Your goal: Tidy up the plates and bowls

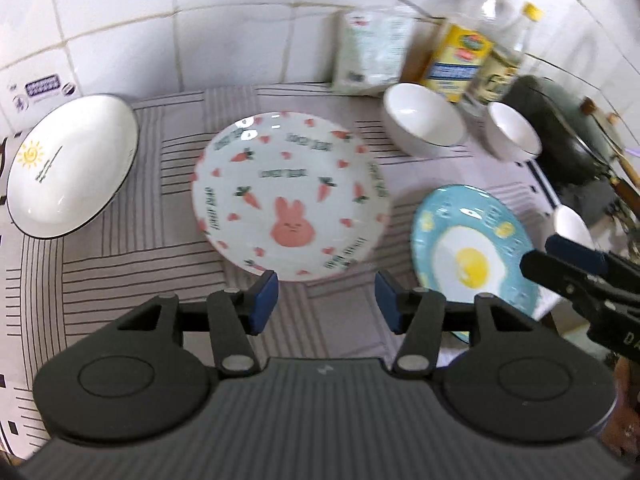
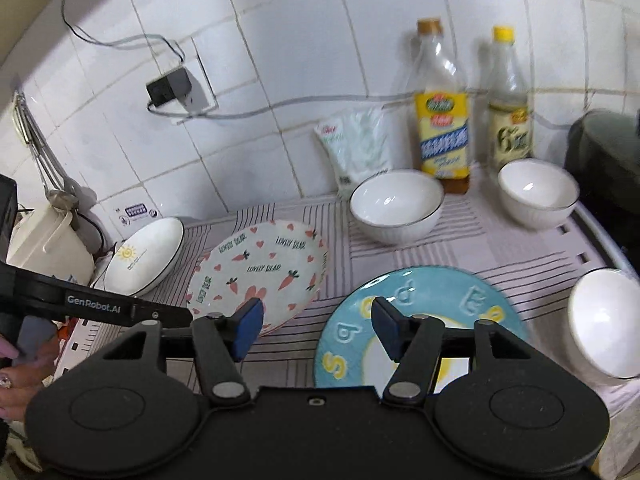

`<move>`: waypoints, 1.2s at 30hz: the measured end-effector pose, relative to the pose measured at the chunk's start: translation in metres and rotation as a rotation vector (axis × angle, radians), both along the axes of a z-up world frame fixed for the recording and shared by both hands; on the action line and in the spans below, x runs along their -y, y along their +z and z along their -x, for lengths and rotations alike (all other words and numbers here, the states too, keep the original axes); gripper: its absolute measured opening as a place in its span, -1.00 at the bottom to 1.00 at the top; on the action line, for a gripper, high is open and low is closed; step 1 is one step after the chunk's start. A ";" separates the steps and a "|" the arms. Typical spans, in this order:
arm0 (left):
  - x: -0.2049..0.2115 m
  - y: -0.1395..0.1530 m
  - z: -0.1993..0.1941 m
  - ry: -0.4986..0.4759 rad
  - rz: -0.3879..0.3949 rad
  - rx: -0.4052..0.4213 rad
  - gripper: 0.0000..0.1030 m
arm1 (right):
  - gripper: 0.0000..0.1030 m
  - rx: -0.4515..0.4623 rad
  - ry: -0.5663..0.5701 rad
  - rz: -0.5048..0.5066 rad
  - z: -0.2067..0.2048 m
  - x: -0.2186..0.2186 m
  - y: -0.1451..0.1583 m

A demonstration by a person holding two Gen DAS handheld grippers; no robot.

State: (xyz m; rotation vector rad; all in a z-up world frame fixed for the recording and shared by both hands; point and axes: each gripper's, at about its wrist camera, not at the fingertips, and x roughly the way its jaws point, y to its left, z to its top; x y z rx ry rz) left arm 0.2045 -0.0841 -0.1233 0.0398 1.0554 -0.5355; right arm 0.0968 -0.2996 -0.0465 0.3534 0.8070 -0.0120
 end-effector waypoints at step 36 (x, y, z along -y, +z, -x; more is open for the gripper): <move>0.103 -0.087 0.041 -0.044 -0.054 0.069 0.29 | 0.27 0.056 -0.158 0.188 0.080 0.064 -0.089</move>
